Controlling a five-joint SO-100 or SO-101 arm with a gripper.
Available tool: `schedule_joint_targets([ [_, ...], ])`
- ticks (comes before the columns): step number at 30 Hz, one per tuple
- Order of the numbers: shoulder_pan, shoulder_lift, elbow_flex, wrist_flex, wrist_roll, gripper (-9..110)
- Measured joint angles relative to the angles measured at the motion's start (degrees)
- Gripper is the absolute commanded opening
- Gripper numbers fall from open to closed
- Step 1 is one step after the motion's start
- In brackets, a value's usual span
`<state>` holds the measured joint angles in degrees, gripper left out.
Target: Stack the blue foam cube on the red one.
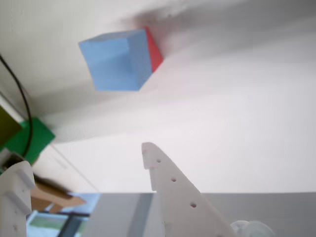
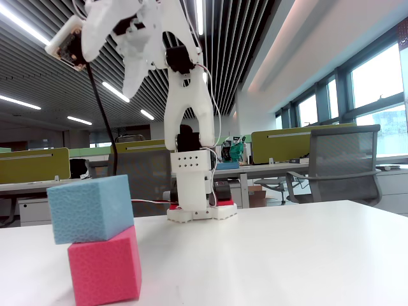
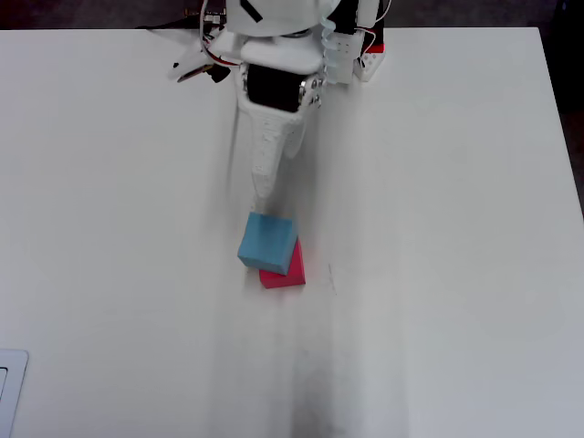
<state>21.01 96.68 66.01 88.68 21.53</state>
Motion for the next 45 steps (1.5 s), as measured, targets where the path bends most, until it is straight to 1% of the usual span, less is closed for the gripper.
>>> schedule_joint_targets([
  [1,2.29,5.89,5.98,-4.04,0.18,26],
  [3,2.99,7.65,7.73,-5.54,0.18,25],
  [8,6.15,17.40,21.45,-12.39,0.18,20],
  [9,7.03,20.65,26.72,-15.91,0.18,18],
  [14,7.73,26.10,37.18,-23.03,0.18,15],
  [15,8.00,29.27,43.42,-25.93,0.18,15],
  [17,8.17,30.23,44.82,-27.16,0.18,15],
  [24,7.12,40.69,59.77,-34.45,0.18,14],
  [29,5.80,47.72,67.85,-37.18,0.18,14],
  [30,5.62,51.68,72.07,-38.41,0.18,14],
  [33,5.27,54.93,74.79,-39.46,0.18,14],
  [34,5.19,60.03,78.93,-40.52,-0.18,14],
  [36,5.36,61.61,80.07,-40.52,-0.53,14],
  [38,5.36,72.07,87.10,-39.73,-1.85,14],
  [45,5.10,79.45,93.34,-39.37,-3.16,14],
])
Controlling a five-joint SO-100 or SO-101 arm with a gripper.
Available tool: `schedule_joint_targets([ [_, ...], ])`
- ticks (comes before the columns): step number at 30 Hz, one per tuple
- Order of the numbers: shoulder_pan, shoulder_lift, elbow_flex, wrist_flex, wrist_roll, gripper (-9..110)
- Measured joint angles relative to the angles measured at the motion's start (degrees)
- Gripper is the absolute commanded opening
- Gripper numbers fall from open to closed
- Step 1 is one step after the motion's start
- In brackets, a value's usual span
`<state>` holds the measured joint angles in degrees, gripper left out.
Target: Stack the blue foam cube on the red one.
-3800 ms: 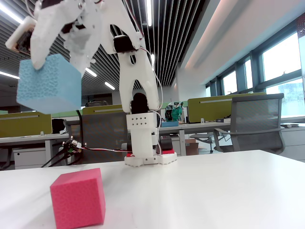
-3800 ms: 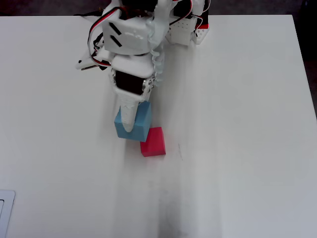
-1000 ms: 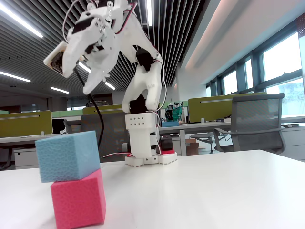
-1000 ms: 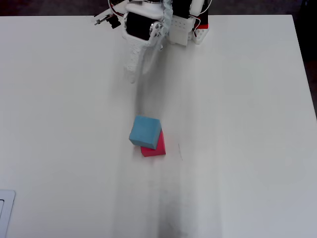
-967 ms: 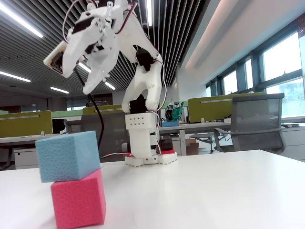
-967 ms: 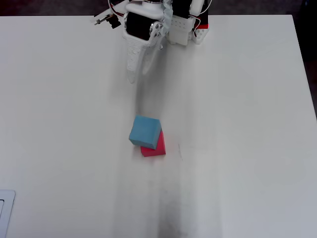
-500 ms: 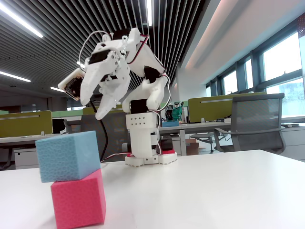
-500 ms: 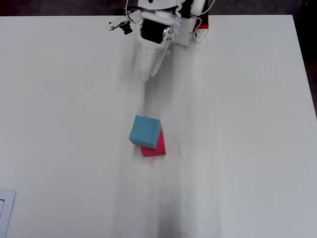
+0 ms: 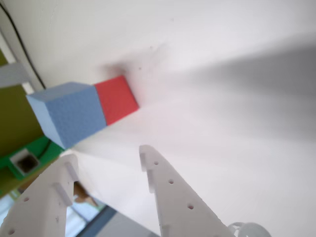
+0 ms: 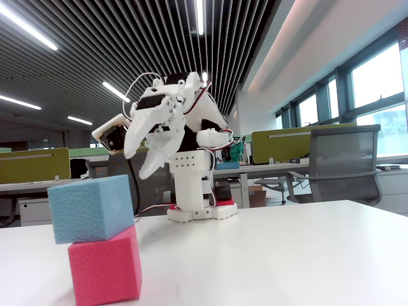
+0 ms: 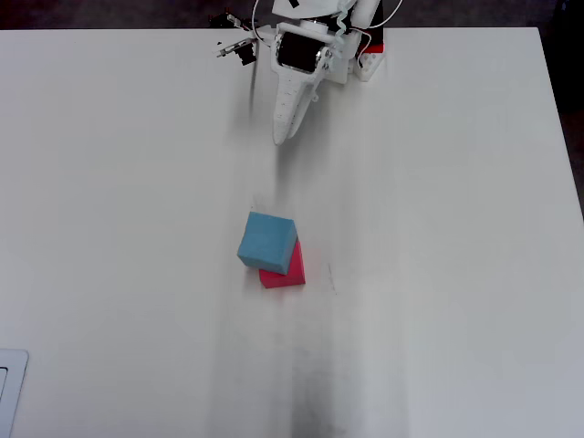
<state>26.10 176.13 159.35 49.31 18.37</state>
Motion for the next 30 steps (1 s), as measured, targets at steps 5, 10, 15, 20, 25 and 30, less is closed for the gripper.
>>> schedule_joint_targets([
  [5,0.97,6.15,5.01,-0.44,-0.97,14],
  [10,0.70,6.06,8.00,-3.08,-2.02,14],
  [15,1.58,6.15,9.05,-5.45,-2.64,14],
  [20,1.58,6.06,9.84,-7.29,-2.64,14],
  [25,1.58,6.06,10.81,-9.84,-2.64,15],
  [30,1.67,6.06,11.16,-10.90,-2.64,15],
])
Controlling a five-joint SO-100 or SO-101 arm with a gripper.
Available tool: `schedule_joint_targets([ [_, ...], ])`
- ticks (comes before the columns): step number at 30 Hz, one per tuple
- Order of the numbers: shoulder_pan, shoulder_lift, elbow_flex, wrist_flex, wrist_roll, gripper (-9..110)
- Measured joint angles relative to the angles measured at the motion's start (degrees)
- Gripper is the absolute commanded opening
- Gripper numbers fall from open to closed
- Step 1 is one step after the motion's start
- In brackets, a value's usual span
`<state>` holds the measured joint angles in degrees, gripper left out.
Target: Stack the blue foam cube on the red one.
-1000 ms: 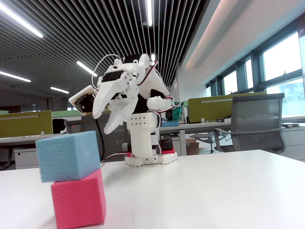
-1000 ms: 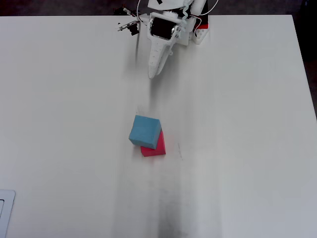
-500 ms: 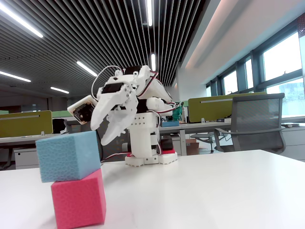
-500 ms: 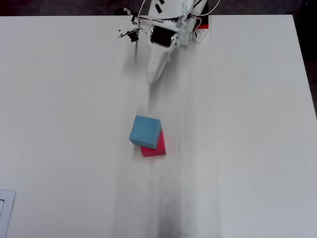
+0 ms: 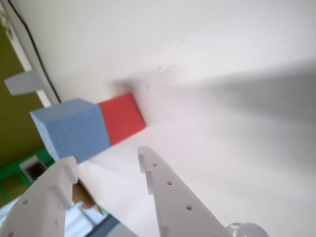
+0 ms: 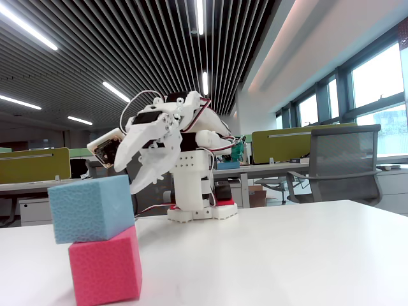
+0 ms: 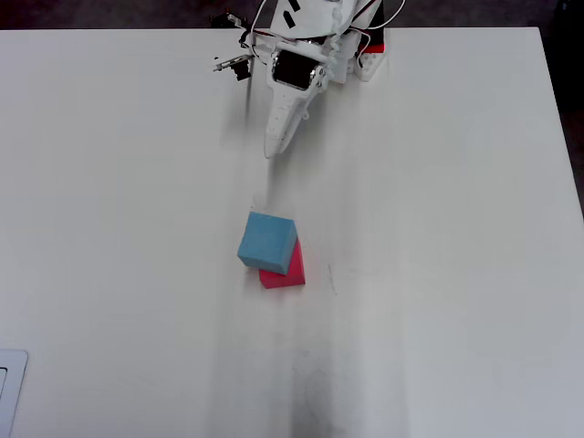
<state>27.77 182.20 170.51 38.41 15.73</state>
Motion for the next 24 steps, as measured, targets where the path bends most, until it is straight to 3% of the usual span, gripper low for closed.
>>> schedule_joint_targets([
  [24,0.00,0.00,0.00,0.00,0.00,21],
])
